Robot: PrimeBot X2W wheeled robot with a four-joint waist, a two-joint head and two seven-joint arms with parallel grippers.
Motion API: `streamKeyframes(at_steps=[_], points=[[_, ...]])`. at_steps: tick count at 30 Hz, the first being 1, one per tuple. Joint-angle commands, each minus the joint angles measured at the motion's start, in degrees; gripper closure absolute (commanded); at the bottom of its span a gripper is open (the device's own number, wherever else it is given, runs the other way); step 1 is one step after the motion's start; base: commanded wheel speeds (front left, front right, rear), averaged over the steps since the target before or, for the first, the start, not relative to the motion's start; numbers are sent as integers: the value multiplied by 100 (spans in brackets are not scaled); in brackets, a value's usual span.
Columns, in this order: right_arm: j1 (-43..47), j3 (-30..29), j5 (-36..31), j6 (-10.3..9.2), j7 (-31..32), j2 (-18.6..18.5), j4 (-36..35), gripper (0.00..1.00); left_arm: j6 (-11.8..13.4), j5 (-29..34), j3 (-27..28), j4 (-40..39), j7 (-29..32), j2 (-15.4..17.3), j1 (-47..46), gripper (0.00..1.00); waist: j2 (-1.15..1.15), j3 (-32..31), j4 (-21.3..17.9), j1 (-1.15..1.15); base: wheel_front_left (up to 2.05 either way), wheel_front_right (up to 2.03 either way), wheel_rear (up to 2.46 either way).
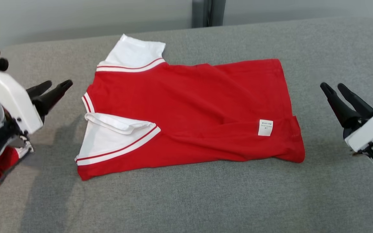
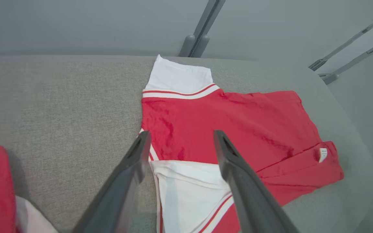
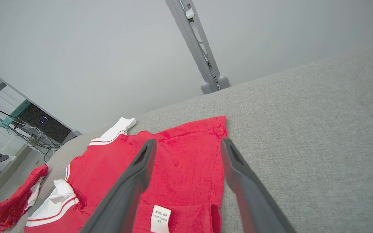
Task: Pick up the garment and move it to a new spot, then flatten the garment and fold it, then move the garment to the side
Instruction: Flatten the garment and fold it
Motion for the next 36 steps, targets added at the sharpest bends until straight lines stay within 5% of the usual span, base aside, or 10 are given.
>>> streamKeyframes(at_steps=[1, 4, 10, 20, 26, 36], points=[[164, -64, -162, 3, -168, 24, 86, 0, 46, 193, 51, -62, -349, 87, 232, 0, 0, -224, 11, 0, 0, 0, 0], [460, -304, -563, 3, -310, 141, 212, 0, 300, 532, 156, -259, -1298, 41, 713, 0, 0, -416, 27, 0, 0, 0, 0], [1444, -1938, -1829, 3, -312, 732, 39, 0, 999, 1131, 248, -935, -2748, -8, 1770, 0, 0, -589, 76, 0, 0, 0, 0], [2823, -3393, -3597, 2, -306, 1838, 136, 0, 2001, 1590, 446, -1572, -4427, -649, 3175, 0, 0, -639, 117, 0, 0, 0, 0], [2829, -3333, -4025, 2, -305, 2187, 603, 0, 2259, 1968, 404, -1290, -4583, -951, 3570, 0, 0, -603, 82, 0, 0, 0, 0], [2277, -2966, -3864, 2, 67, 2421, 1535, 0, 1938, 2031, 62, -425, -4410, -1301, 3245, 0, 0, -498, 212, 0, 0, 0, 0]])
